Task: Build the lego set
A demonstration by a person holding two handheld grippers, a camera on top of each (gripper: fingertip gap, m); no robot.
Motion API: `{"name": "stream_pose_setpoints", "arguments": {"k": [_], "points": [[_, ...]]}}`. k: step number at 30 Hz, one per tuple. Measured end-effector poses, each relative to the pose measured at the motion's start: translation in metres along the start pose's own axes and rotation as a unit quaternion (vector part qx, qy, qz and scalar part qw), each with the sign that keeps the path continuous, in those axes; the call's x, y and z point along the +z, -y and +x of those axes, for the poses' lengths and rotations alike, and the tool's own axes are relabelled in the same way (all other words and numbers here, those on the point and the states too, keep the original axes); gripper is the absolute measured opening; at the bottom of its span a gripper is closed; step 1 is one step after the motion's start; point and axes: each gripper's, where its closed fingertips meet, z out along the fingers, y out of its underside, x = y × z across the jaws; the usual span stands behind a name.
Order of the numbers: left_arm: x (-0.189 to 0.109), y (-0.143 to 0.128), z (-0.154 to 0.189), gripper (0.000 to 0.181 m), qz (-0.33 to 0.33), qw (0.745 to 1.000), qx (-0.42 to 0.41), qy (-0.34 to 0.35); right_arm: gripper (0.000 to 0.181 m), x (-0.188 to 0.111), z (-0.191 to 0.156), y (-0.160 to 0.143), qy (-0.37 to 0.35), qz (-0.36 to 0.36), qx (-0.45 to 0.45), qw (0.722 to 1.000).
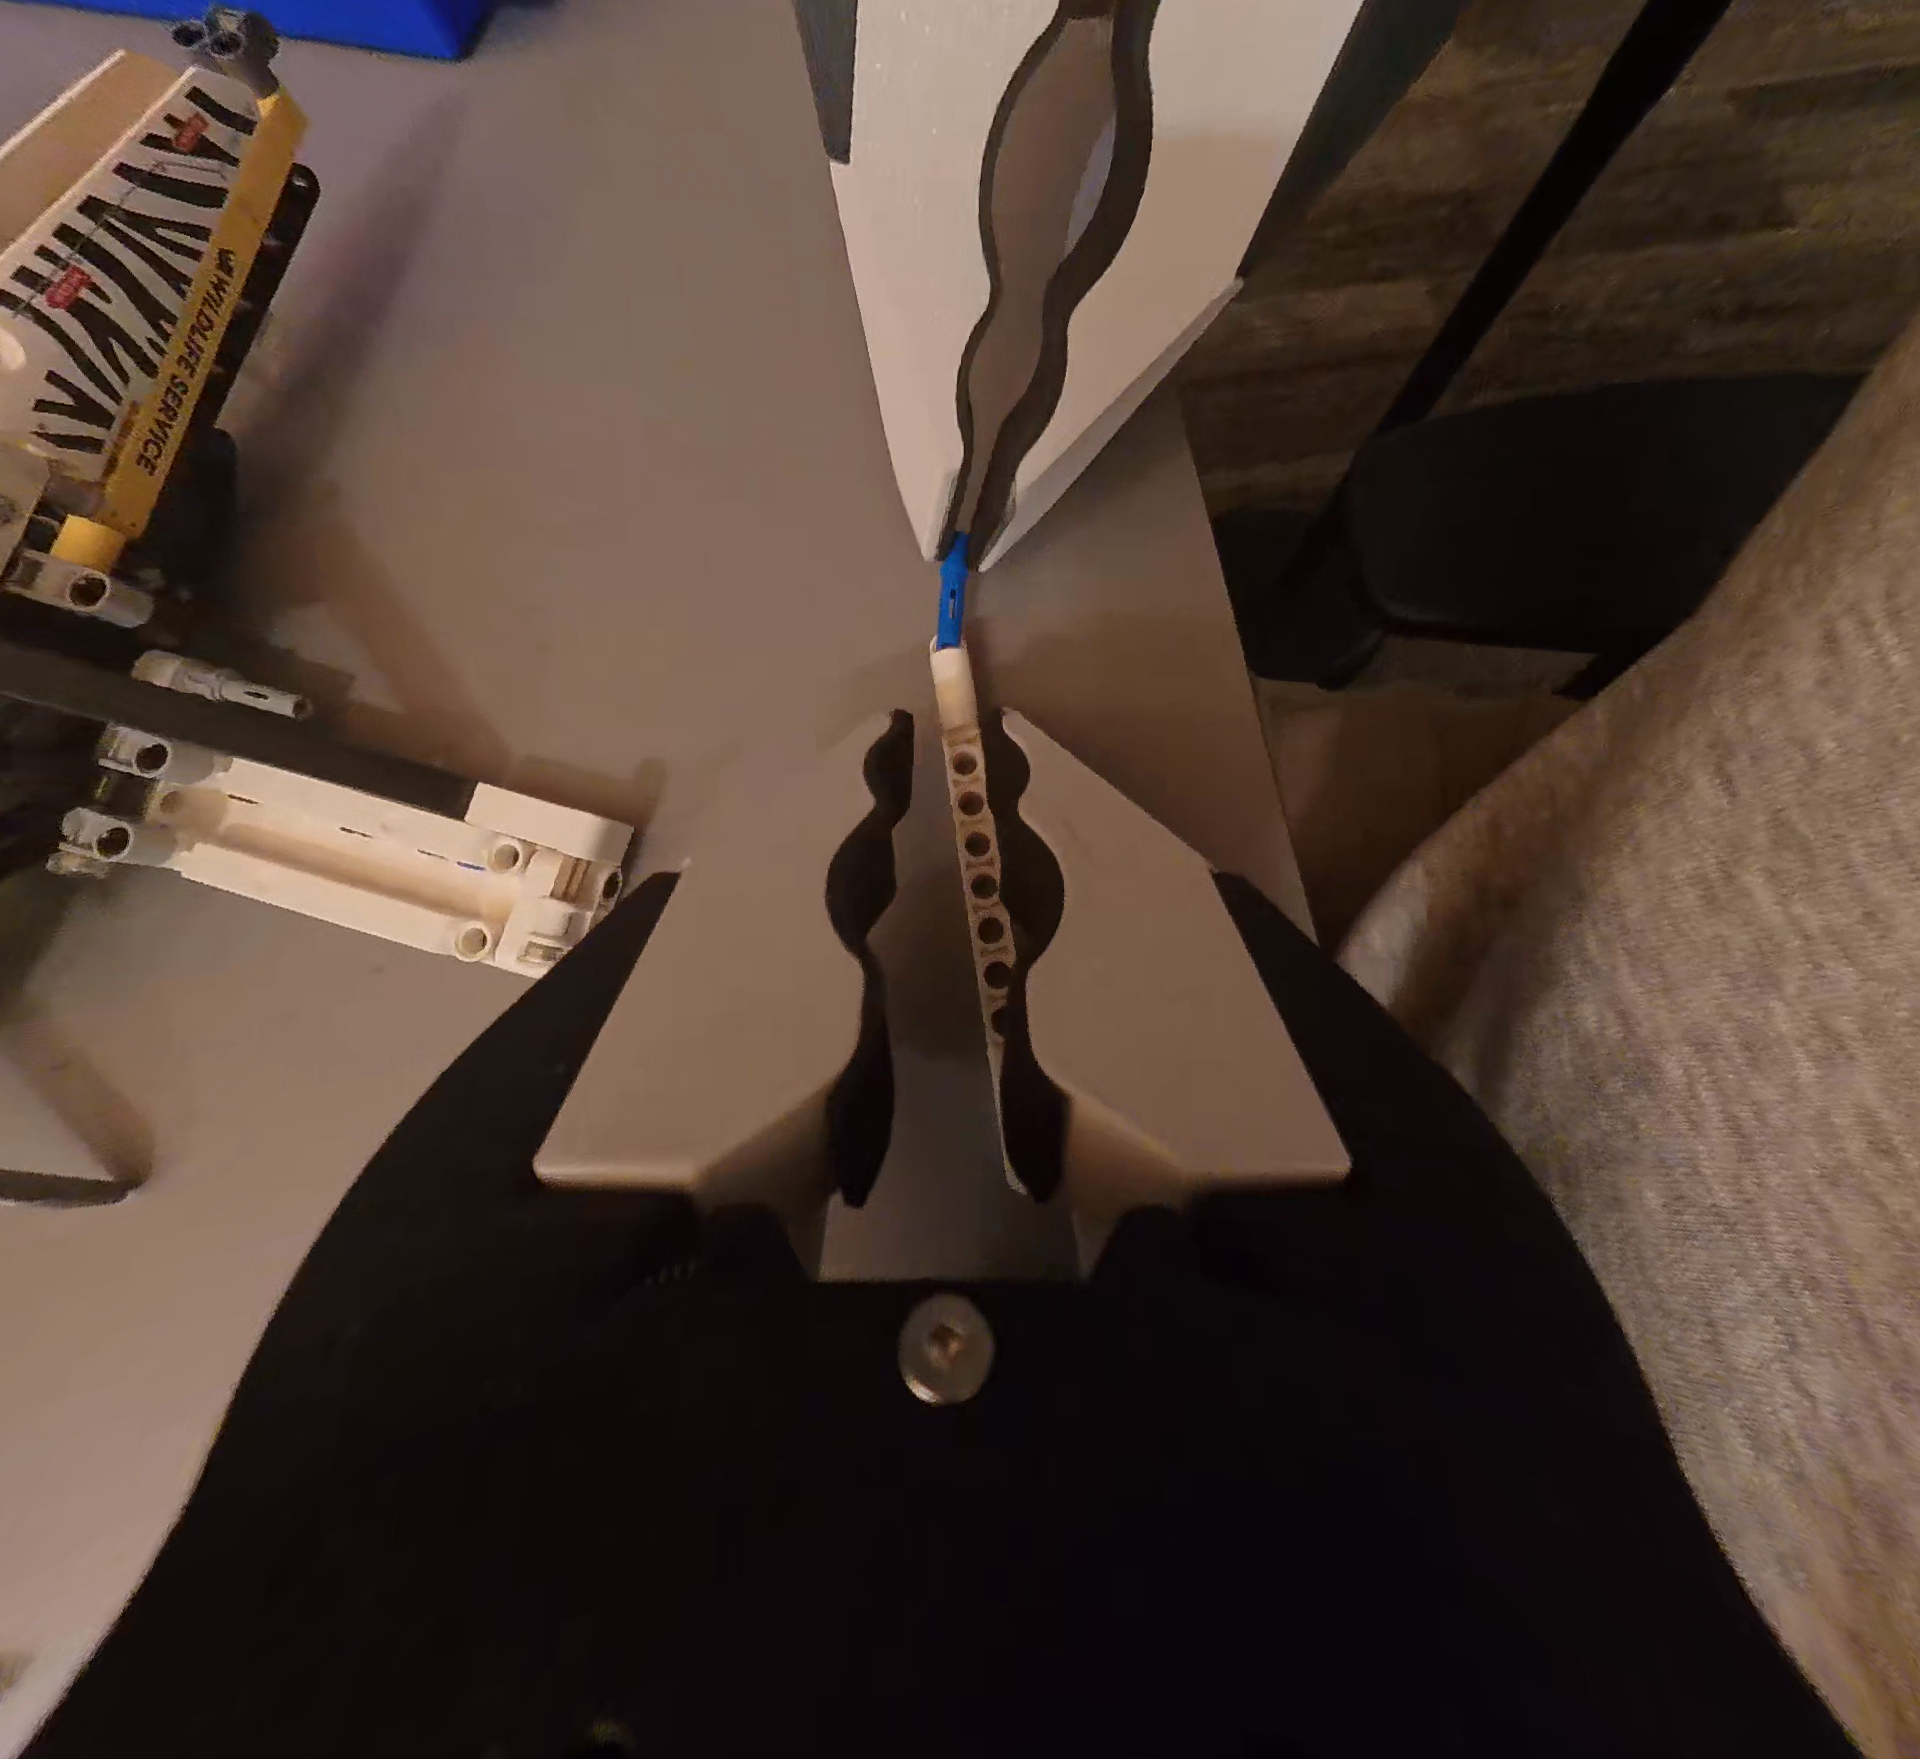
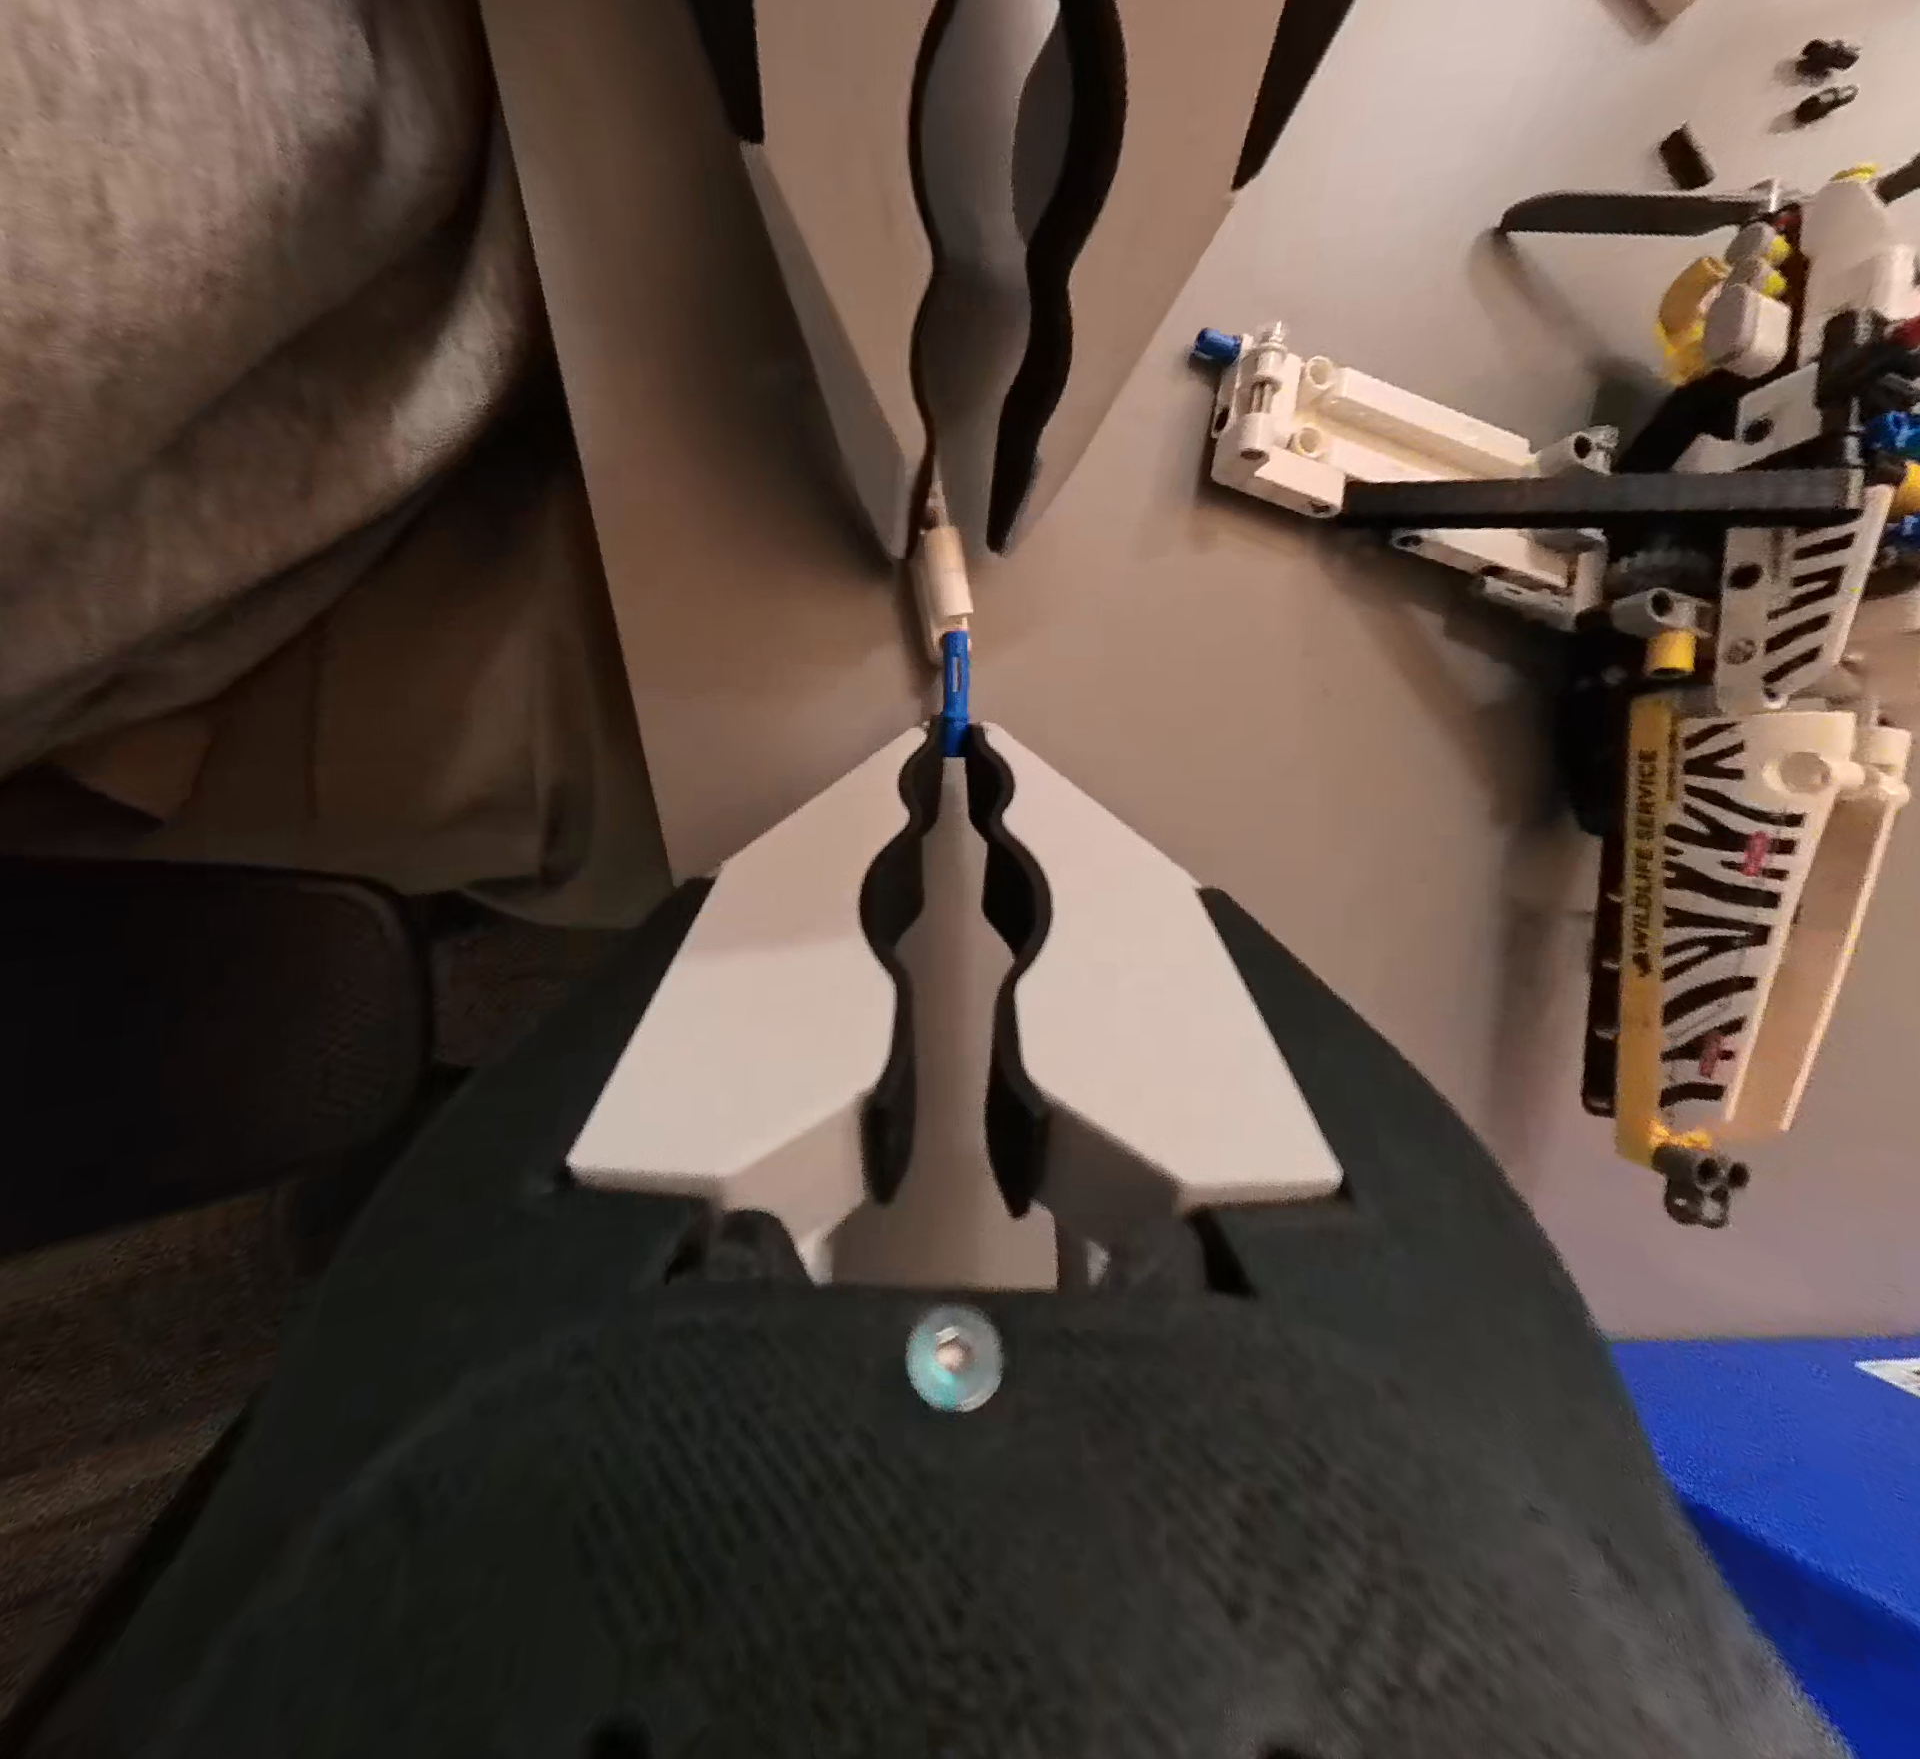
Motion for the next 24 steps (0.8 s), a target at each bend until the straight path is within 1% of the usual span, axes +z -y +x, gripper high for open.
{"name": "stream_pose_setpoints", "arguments": {"k": [3,16,20,24], "points": [[0.0005,0.0024,0.002,0.006,0.005,1.0,-0.004,-0.01,0.003,-0.0011,0.0001,0.0025,-0.001,0.003,-0.004,1.0],[0.0016,0.0023,0.0043,0.006,0.003,1.0,-0.009,-0.026,0.003,0.0008,-0.0018,0.0023,0.016,-0.003,-0.034,0.999],[0.0012,0.0018,0.0052,0.006,0.002,0.999,-0.01,-0.034,0.003,0.0006,-0.0041,0.0034,0.048,0.04,0.006,0.998],[0.0002,0.0001,0.0067,0.006,0.001,0.999,0.006,-0.041,0.003,-0.0006,-0.007,0.0059,0.08,0.086,0.056,0.992]]}}
